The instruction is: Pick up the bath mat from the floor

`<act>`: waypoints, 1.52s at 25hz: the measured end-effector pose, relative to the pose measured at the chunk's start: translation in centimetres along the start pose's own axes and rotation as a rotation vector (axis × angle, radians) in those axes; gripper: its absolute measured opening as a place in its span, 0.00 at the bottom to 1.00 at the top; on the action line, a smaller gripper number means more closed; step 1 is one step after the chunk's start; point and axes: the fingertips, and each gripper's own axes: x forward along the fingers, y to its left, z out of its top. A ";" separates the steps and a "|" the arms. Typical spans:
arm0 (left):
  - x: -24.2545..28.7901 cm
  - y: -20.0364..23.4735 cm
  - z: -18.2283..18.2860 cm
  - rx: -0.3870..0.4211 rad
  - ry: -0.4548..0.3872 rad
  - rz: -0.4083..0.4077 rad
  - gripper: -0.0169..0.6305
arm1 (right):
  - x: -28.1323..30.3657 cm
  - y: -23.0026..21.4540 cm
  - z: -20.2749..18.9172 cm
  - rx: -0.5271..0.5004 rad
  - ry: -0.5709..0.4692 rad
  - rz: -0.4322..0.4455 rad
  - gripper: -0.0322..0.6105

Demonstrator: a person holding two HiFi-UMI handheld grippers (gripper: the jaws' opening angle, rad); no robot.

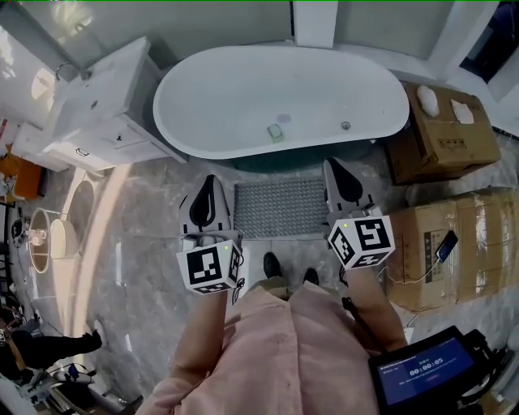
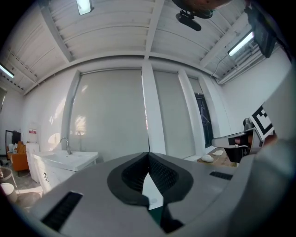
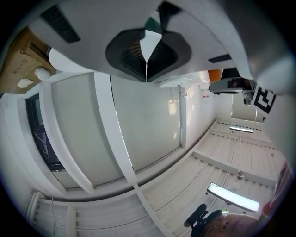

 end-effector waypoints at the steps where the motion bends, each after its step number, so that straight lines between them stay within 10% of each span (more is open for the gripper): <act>1: 0.2 0.8 -0.2 -0.009 -0.002 -0.005 0.06 | 0.6 0.6 0.0 -0.006 0.000 -0.005 0.08; 25: 5.5 2.3 -2.1 -0.058 0.046 -0.032 0.06 | 5.1 -1.2 0.8 -0.089 0.032 -0.014 0.08; 38: 1.5 1.9 -15.6 -0.111 0.356 -0.037 0.06 | 1.9 -3.5 -12.6 0.001 0.312 -0.064 0.08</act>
